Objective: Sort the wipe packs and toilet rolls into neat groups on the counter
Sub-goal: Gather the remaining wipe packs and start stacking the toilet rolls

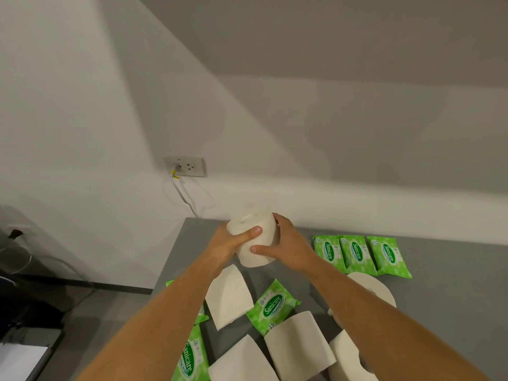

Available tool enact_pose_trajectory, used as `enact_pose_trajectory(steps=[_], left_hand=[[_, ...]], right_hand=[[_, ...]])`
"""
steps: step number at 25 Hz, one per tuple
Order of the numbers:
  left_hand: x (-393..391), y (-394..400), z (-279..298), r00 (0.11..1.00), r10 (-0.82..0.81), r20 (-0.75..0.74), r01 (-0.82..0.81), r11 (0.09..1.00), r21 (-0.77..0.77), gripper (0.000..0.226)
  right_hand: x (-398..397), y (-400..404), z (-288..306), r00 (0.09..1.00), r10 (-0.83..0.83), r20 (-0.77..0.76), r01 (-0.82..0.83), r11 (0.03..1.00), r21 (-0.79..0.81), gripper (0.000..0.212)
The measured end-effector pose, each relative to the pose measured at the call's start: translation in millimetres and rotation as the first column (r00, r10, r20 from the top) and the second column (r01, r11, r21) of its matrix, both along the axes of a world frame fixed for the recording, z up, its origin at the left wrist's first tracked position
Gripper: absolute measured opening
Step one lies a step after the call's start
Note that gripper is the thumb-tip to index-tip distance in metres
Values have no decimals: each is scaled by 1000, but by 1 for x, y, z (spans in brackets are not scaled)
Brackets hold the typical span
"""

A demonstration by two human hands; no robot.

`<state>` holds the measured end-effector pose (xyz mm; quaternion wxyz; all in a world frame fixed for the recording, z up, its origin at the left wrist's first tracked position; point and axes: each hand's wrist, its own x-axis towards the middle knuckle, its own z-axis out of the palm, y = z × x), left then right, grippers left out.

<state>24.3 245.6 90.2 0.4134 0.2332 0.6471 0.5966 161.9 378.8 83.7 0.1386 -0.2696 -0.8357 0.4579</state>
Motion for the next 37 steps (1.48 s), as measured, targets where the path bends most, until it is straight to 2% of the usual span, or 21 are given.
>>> enact_pose_trajectory(steps=[3,6,8,11,13,15,18,21,26,31,34,37], left_hand=[[-11,-3,-1,998,12,-68,-12,1000,-4,59],[-26,-7,-6,988,44,-151,-49,998,-25,54],[-39,-10,-13,979,59,-193,-66,998,-26,58],[-61,-14,-25,965,105,-240,-121,991,-54,78],[-74,-16,-36,950,138,-278,-167,982,-83,78],[-82,-19,-48,930,156,-334,-201,974,-106,78],[-90,-21,-67,909,171,-379,-226,969,-104,75],[-92,-23,-85,925,114,-364,-174,975,-138,68],[-93,-32,-94,926,1,-378,-90,972,-218,82],[-80,-43,-60,872,-114,-475,-134,879,-458,91],[-65,-53,-37,841,-123,-526,-167,867,-470,80],[-45,-59,-20,811,-107,-576,-165,901,-401,53]], right_hand=[[-4,3,0,999,15,31,-15,1000,3,105],[-6,8,-6,988,5,152,-8,1000,20,110],[-4,12,-14,972,-3,233,3,1000,1,105],[4,20,-32,939,-22,343,9,999,39,68],[7,26,-46,912,-45,408,4,995,100,39],[10,32,-57,884,-64,463,-7,989,151,28],[13,40,-68,859,-87,505,-9,983,185,23],[16,43,-74,858,-102,504,4,981,191,24],[26,45,-76,859,-106,501,17,984,180,24],[49,40,-59,865,-136,482,40,978,204,23],[72,36,-44,872,-172,458,70,970,231,23],[97,36,-36,875,-225,429,128,961,244,16]])
